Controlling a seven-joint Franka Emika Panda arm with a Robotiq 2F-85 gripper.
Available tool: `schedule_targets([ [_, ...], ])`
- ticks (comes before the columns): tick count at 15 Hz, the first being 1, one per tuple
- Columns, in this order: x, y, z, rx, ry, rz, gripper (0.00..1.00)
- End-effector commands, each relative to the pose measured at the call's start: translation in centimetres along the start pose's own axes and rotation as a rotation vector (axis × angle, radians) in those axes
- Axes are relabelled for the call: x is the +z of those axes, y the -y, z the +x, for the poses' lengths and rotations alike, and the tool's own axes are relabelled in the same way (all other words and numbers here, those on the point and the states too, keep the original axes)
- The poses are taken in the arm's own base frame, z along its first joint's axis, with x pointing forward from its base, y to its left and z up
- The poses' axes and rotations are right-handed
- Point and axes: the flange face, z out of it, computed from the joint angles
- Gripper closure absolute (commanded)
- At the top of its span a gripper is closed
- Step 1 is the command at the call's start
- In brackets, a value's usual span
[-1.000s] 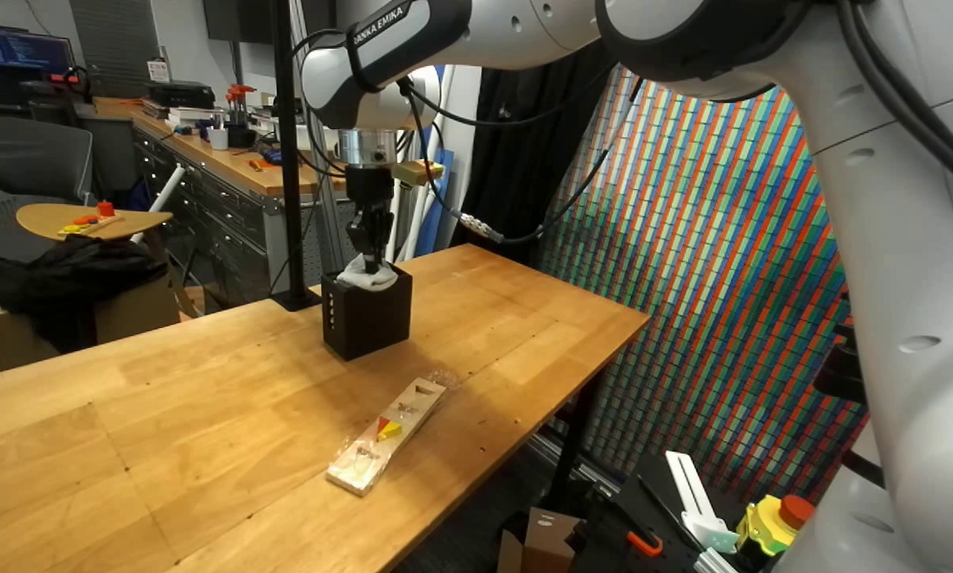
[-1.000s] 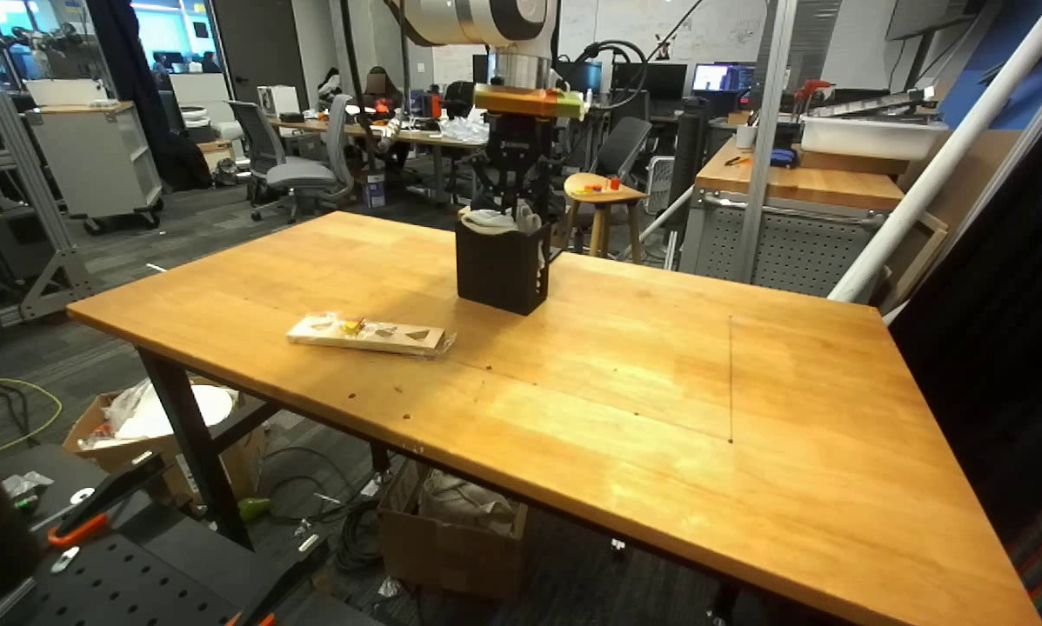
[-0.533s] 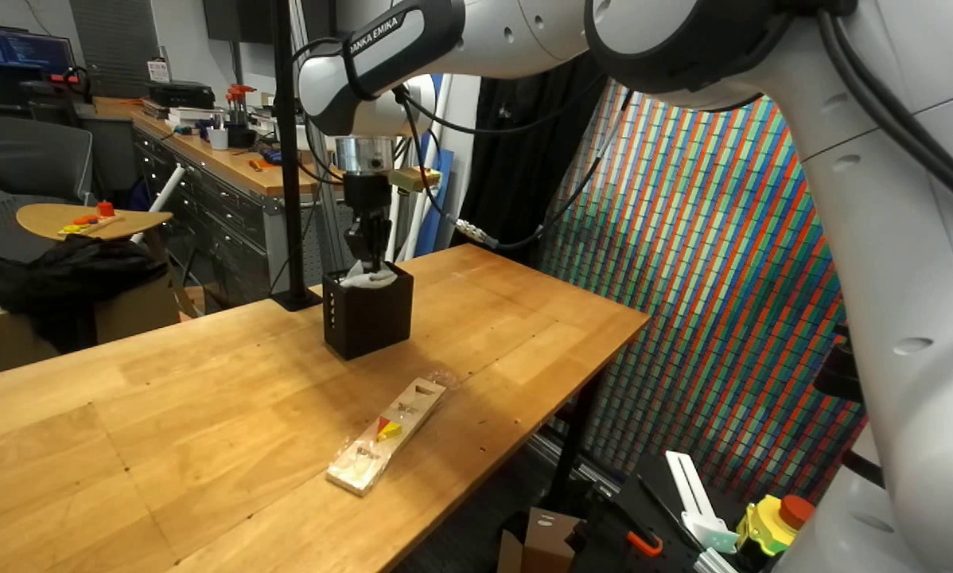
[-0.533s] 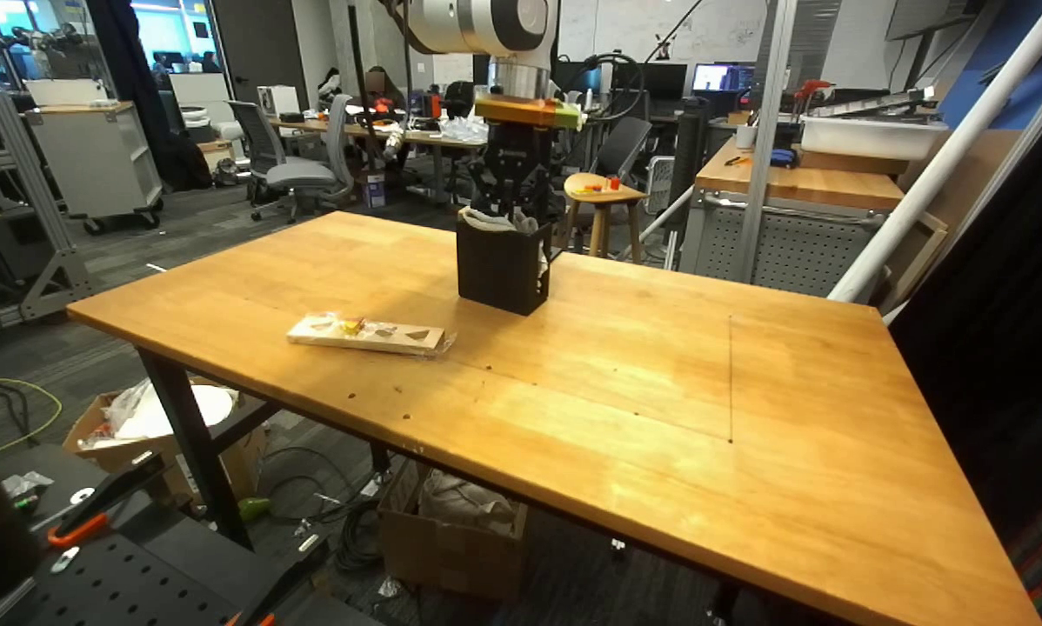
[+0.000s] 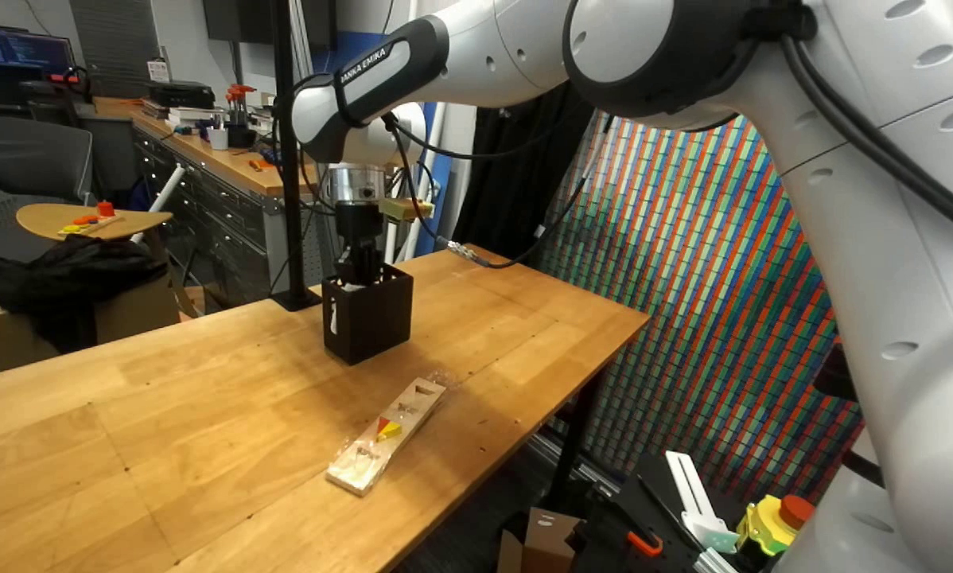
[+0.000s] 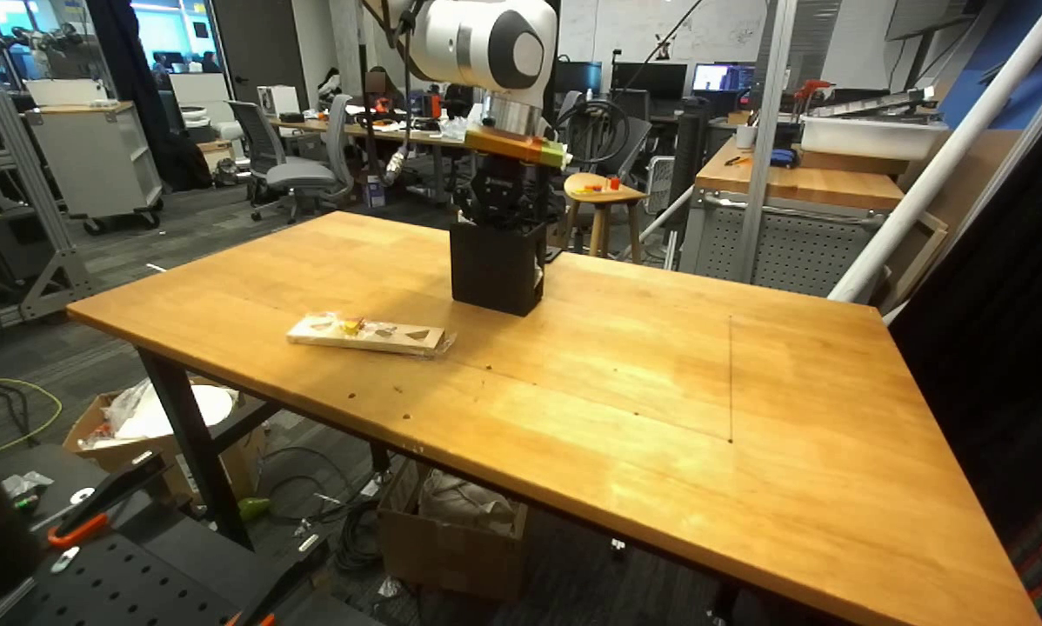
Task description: Pick the cloth and shove it in the black box
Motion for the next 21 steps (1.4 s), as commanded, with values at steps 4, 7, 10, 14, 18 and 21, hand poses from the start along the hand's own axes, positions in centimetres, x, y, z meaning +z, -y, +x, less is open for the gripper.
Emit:
schedule_targets([
  [4,-0.3,0.5,0.4,0.031,-0.002,0.042,0.96],
  [7,-1.8,1.0,-0.2,0.054,-0.007,0.020,0.95],
  [10,-4.4,1.7,-1.0,0.096,-0.038,-0.006,0.60],
  [14,-8.4,2.8,-1.6,0.137,-0.080,-0.050,0.37],
  [18,-10.5,4.5,-1.2,0.148,-0.104,-0.069,0.67],
  [21,-10.7,5.8,-0.6,0.147,-0.104,-0.070,0.91],
])
